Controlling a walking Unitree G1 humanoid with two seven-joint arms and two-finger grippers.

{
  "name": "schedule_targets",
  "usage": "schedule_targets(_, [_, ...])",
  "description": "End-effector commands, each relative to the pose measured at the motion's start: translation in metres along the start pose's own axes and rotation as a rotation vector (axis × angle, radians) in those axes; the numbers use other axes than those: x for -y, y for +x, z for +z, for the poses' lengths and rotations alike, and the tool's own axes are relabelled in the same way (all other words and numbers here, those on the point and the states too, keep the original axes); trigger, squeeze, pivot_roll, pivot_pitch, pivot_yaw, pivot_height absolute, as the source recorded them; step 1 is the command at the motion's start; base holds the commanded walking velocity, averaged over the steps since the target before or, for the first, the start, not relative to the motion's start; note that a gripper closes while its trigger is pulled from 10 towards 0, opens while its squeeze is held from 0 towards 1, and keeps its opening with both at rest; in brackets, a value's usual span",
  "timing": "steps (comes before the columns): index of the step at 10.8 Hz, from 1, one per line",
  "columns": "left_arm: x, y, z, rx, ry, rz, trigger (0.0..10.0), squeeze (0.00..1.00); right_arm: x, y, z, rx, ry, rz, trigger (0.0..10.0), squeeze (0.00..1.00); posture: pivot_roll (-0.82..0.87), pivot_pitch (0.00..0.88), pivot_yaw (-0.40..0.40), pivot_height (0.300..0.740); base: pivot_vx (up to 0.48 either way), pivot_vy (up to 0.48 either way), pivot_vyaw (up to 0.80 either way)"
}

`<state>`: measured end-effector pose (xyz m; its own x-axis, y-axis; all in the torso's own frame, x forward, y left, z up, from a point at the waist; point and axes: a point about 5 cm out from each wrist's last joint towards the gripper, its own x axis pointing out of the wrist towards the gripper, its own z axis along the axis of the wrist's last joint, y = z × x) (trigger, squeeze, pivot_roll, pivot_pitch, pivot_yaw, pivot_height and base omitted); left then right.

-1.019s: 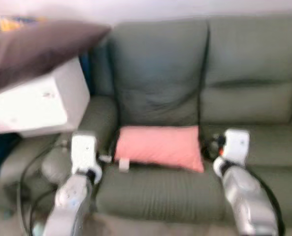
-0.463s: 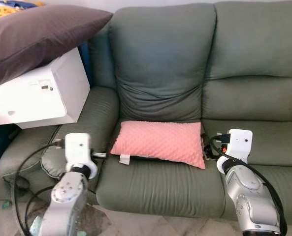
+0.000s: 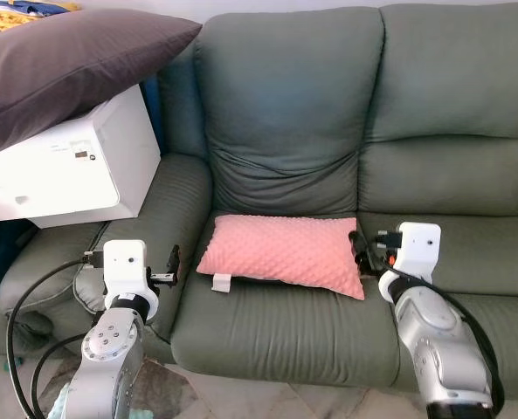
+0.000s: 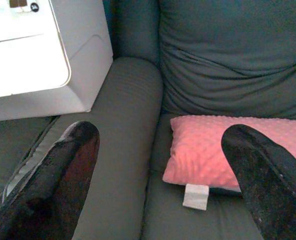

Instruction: Move the pillow to the sofa

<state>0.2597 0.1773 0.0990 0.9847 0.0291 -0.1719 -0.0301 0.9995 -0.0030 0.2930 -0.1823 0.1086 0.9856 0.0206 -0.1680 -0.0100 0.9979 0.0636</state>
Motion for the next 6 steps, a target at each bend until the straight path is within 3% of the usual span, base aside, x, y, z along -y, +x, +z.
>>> schedule_targets(1, [-0.004, 0.000, -0.002, -0.008, -0.007, 0.015, 10.0, 0.00, -0.002, 0.002, 0.000, -0.001, 0.009, 0.009, 10.0, 0.00, -0.05, 0.008, 0.066, 0.740, 0.000, 0.000, 0.00])
schedule_targets(4, [-0.004, 0.001, -0.001, -0.006, 0.005, 0.012, 10.0, 0.00, -0.001, 0.002, 0.000, -0.001, -0.016, 0.006, 10.0, 0.00, -0.05, 0.008, 0.071, 0.740, 0.000, 0.000, 0.00])
schedule_targets(6, [-0.014, 0.006, 0.005, 0.011, -0.021, 0.071, 10.0, 0.00, -0.001, 0.002, 0.000, 0.005, -0.010, 0.000, 10.0, 0.00, -0.04, 0.026, 0.081, 0.740, 0.000, 0.000, 0.59])
